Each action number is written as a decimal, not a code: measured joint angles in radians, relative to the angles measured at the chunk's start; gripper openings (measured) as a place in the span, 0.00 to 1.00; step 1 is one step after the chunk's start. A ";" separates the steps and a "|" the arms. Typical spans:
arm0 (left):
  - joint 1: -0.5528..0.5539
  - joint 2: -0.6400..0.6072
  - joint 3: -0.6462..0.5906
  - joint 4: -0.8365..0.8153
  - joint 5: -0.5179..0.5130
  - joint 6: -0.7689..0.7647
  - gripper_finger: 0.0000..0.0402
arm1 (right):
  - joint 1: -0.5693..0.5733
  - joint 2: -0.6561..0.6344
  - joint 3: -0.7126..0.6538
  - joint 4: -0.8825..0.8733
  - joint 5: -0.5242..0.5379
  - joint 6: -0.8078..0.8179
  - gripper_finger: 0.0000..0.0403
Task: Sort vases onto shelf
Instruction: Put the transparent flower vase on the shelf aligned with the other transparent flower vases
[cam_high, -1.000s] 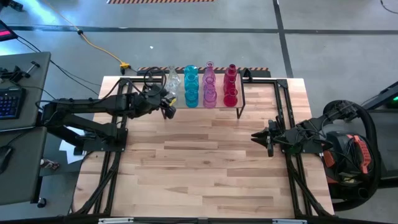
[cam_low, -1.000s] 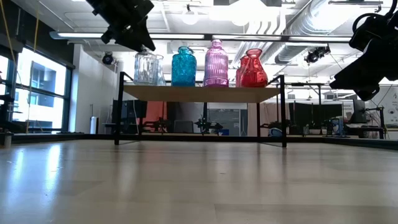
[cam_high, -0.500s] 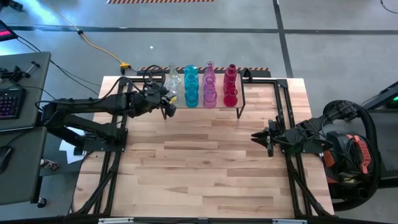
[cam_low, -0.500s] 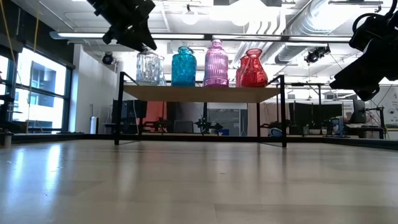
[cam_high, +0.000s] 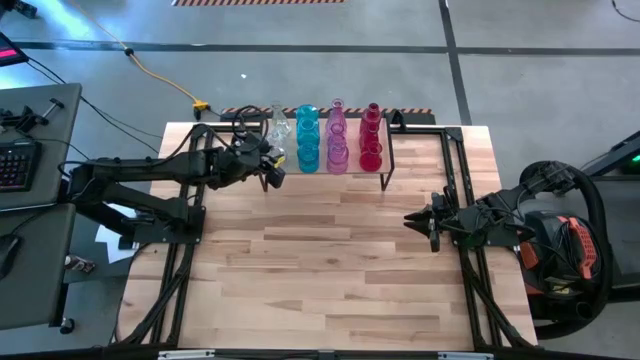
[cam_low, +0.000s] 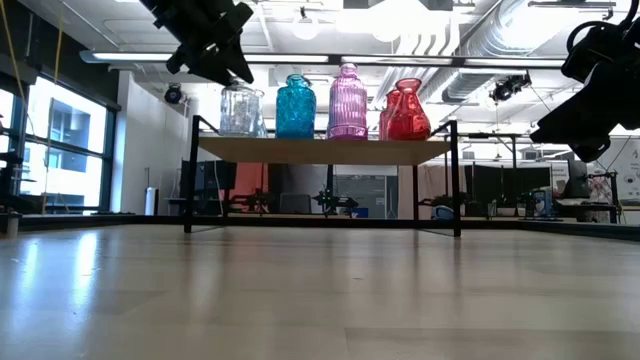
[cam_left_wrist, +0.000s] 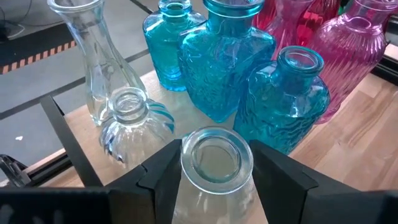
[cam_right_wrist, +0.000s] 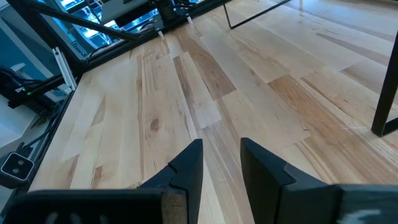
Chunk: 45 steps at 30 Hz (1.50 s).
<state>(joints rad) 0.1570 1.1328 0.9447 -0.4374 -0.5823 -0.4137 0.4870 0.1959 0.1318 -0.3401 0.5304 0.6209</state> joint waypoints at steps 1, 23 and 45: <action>0.000 0.000 0.000 0.000 -0.001 0.002 0.44 | 0.000 0.000 0.000 0.000 0.000 0.000 0.22; 0.014 0.000 0.000 -0.013 -0.006 0.006 0.45 | 0.000 0.000 0.000 0.000 0.000 0.000 0.22; 0.014 0.000 0.001 0.041 -0.009 0.032 0.45 | 0.000 0.000 0.000 0.000 0.000 0.000 0.22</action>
<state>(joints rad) 0.1707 1.1332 0.9459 -0.3965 -0.5909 -0.3813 0.4870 0.1962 0.1322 -0.3405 0.5307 0.6212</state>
